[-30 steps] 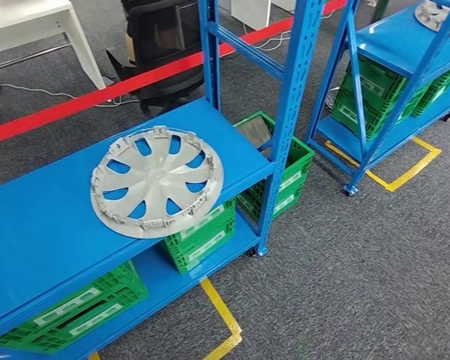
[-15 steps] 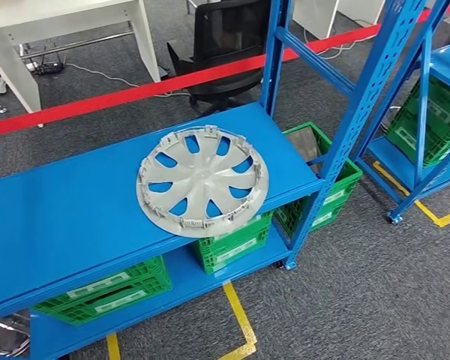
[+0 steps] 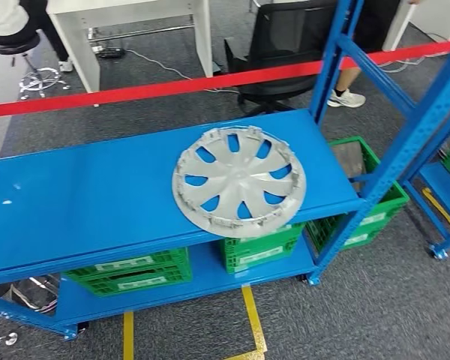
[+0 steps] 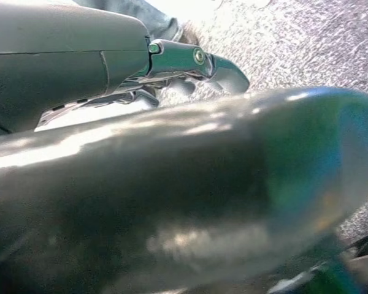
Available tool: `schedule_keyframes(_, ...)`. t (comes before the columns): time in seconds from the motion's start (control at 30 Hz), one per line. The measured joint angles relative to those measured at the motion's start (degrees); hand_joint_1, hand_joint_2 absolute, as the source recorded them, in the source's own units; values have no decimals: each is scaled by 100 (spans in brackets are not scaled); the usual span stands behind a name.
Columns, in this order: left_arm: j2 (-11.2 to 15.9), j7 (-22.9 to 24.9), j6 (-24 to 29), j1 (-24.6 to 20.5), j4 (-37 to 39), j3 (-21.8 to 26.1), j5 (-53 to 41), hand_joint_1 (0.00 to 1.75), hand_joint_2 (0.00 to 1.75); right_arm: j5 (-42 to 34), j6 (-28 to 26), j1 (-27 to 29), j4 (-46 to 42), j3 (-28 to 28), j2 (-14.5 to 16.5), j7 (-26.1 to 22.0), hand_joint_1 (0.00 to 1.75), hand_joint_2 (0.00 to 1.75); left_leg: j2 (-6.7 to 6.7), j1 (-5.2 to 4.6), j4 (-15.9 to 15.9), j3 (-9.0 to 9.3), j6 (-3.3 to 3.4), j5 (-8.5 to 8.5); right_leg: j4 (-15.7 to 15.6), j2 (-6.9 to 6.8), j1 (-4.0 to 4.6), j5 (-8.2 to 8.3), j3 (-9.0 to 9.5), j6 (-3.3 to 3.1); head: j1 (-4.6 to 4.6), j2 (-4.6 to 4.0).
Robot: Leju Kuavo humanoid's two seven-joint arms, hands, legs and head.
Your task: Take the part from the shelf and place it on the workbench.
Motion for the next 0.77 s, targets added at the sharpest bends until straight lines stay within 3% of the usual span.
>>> schedule_keyframes(0.07,-2,-10,3,12,4,21,9,0,0,0,0,-17,-1,7,0,-1,0,0,-75,-17,-54,-1,45,-2,-27,-124,5,-13,71,53,-2,0)
schedule_keyframes(0.1,-5,-14,3,28,7,27,13,0,0,1,-1,-29,-1,13,0,-1,0,0,-137,-3,-89,14,68,21,-24,-88,2,-35,99,83,-2,0)
schedule_keyframes(0.17,-12,-23,6,36,16,38,19,0,0,2,-5,-41,-2,24,0,-7,0,0,-259,38,-172,44,120,82,219,224,-9,-209,20,136,20,0)
schedule_keyframes(0.23,-28,-67,0,10,28,50,31,0,0,-1,2,-31,1,21,-1,-11,0,0,-394,56,-198,40,146,106,921,575,-31,-542,-342,171,41,0)
schedule_keyframes(0.27,-37,-98,-9,-3,39,52,45,0,0,-3,15,-24,4,16,-2,-17,0,0,-468,56,-196,32,149,106,1292,638,-38,-660,-548,183,43,0)
schedule_keyframes(0.3,-47,-126,-18,-9,54,54,63,0,0,-5,37,-18,10,10,-2,-30,0,0,-529,57,-194,36,151,102,1524,660,-42,-677,-701,194,42,0)
schedule_keyframes(0.33,-52,-147,-29,-10,71,55,80,0,0,-9,62,-16,16,4,-2,-47,0,0,-581,60,-190,46,150,94,1543,667,-46,-575,-760,203,42,0)
schedule_keyframes(0.37,-56,-155,-43,-9,89,56,94,0,0,-19,91,-24,22,-3,-3,-67,0,0,-626,66,-182,63,140,81,1336,668,-53,-364,-715,213,44,0)
schedule_keyframes(0.43,-62,-169,-77,-12,121,61,115,0,87,-52,146,-58,44,-27,-3,-93,0,0,-690,68,-143,87,89,28,585,710,-77,80,-449,232,45,0)
schedule_keyframes(0.5,-63,-196,-97,-23,145,64,135,0,175,-75,177,-99,77,-55,-4,-107,0,87,-730,52,-84,72,26,-25,121,779,-95,235,-254,198,42,1)
schedule_keyframes(0.57,-59,-240,-114,-31,165,66,161,0,175,-92,185,-118,107,-85,-2,-107,0,175,-743,40,-53,49,69,-37,74,805,-96,217,-222,149,33,1)
schedule_keyframes(0.63,-57,-315,-170,-43,206,89,214,0,175,-157,216,-135,161,-106,-4,-98,0,175,-741,39,-63,51,154,-25,71,802,-87,222,-222,140,29,0)
schedule_keyframes(0.77,-72,-496,-373,-100,390,285,333,0,175,-432,258,-228,363,6,-68,-138,0,175,-741,45,-103,75,171,-15,73,801,-64,209,-215,95,29,0)
